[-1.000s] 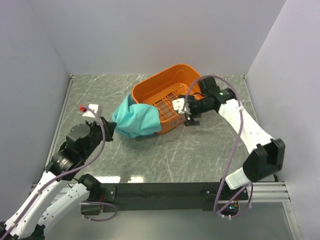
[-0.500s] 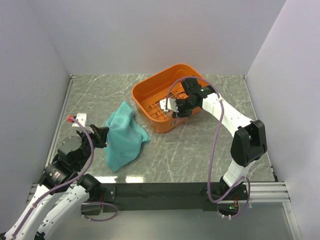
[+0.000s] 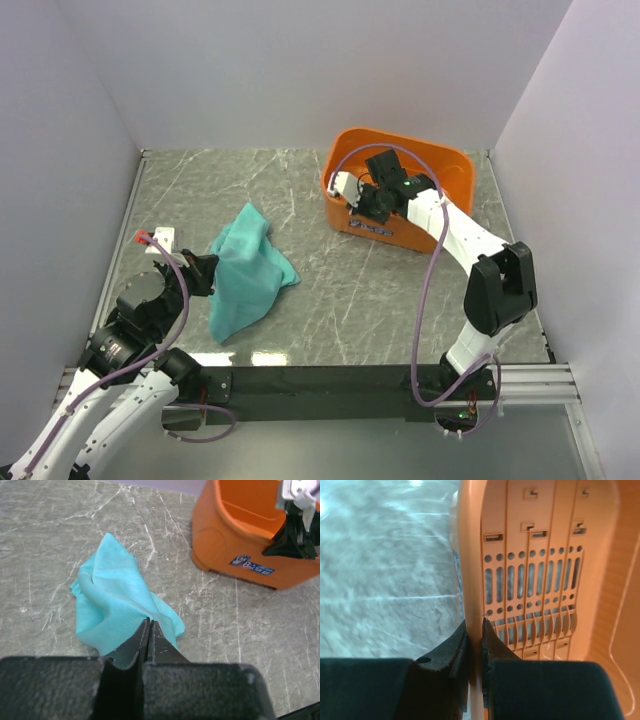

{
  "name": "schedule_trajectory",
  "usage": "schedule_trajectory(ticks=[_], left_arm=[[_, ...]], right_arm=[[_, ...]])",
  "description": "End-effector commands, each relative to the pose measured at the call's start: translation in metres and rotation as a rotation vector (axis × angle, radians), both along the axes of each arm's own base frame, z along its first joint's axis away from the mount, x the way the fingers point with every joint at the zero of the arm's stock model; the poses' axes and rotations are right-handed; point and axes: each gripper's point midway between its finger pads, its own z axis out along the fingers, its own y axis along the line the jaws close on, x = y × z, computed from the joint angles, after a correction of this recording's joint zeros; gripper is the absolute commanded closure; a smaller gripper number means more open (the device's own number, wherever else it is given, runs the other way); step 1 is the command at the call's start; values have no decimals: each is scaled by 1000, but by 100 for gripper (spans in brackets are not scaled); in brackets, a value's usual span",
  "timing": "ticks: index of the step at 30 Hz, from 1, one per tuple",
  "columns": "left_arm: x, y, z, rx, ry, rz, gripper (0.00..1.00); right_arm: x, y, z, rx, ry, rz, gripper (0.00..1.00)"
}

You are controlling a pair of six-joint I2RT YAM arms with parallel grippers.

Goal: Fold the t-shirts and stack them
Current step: Move the tshirt to the center of the board, then flatten the tshirt out

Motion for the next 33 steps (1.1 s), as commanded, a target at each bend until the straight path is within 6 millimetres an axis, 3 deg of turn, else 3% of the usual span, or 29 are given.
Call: schedule_trajectory(ticks=[1,3,4,7,8,10,11,13,14,18,19,25,33], left_arm=[[2,-3,6,-27,-19,-7,99],[2,-4,5,-26,-17,-8,99],[2,-4,5,-26,-14,-9,99],[3,-5,4,-27,-12,-9,99],[3,-5,5,-26,-11,-8,100],[4,-4,4,-25,-8,-4,100],[4,-4,3,-23,-6,-4,99],[4,-4,3,-24,-6,-4,99],[4,-6,2,-22,0,-7,99],[6,-7,0,-15,9,-13,99],[6,-8,0,-15,11,-15,100],[7,-10,-3,-9,22,-21,99],[7,-13,-2,-8,18,-42,99]], right_arm=[[34,-14,34,108,-112,-418,100],[50,-28,41,118,-141,-614,100],[55,-29,31,113,-124,-660,100],[76,-45,31,144,-153,-863,100],[84,-50,39,173,-174,-937,100],[94,-62,33,159,-196,-1032,100],[101,-67,40,171,-214,-1054,100],[113,-85,35,162,-230,-1120,100],[126,-107,43,179,-236,-1173,100],[149,-134,43,210,-216,-1226,100],[155,-138,51,229,-229,-1233,100],[178,-160,57,246,-262,-1273,100],[192,-193,52,223,-283,-1308,99]])
